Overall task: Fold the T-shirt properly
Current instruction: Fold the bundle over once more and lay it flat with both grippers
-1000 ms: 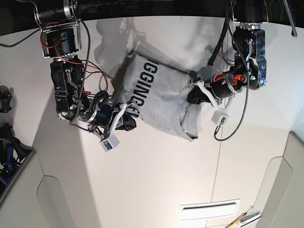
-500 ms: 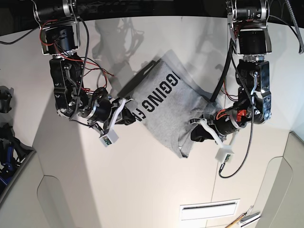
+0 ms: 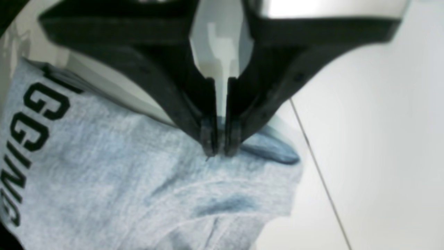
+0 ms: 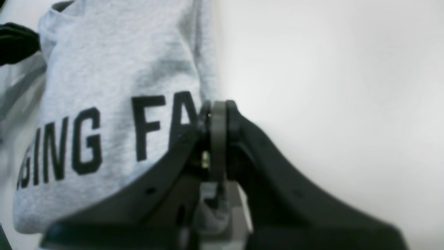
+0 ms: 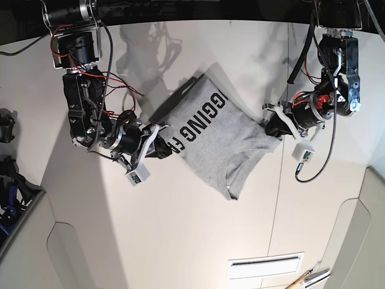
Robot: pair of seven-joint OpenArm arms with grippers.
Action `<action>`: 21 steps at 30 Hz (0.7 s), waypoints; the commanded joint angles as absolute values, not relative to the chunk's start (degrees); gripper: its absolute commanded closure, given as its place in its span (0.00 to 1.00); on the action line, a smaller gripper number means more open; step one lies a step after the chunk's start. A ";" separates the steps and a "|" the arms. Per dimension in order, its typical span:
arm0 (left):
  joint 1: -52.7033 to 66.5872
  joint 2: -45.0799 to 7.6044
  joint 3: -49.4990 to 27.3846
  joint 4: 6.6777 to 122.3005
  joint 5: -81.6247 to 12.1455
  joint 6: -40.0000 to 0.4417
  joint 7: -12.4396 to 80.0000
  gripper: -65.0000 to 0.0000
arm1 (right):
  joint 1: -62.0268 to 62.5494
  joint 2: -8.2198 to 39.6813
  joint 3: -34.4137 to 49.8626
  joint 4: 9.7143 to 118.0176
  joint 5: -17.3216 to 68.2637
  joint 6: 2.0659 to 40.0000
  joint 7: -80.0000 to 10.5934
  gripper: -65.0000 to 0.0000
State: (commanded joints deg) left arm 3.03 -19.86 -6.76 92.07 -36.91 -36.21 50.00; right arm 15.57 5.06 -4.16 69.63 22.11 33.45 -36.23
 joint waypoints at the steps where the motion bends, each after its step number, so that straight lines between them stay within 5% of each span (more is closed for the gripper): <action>1: 2.92 -19.84 -6.76 91.77 -35.83 -36.21 48.80 0.92 | 15.11 4.47 -4.16 69.63 22.09 33.47 -36.27 1.00; 21: -0.16 -14.52 -6.70 87.74 -34.92 -35.33 46.52 0.92 | -3.09 2.94 -4.16 86.43 29.74 33.89 -39.92 1.00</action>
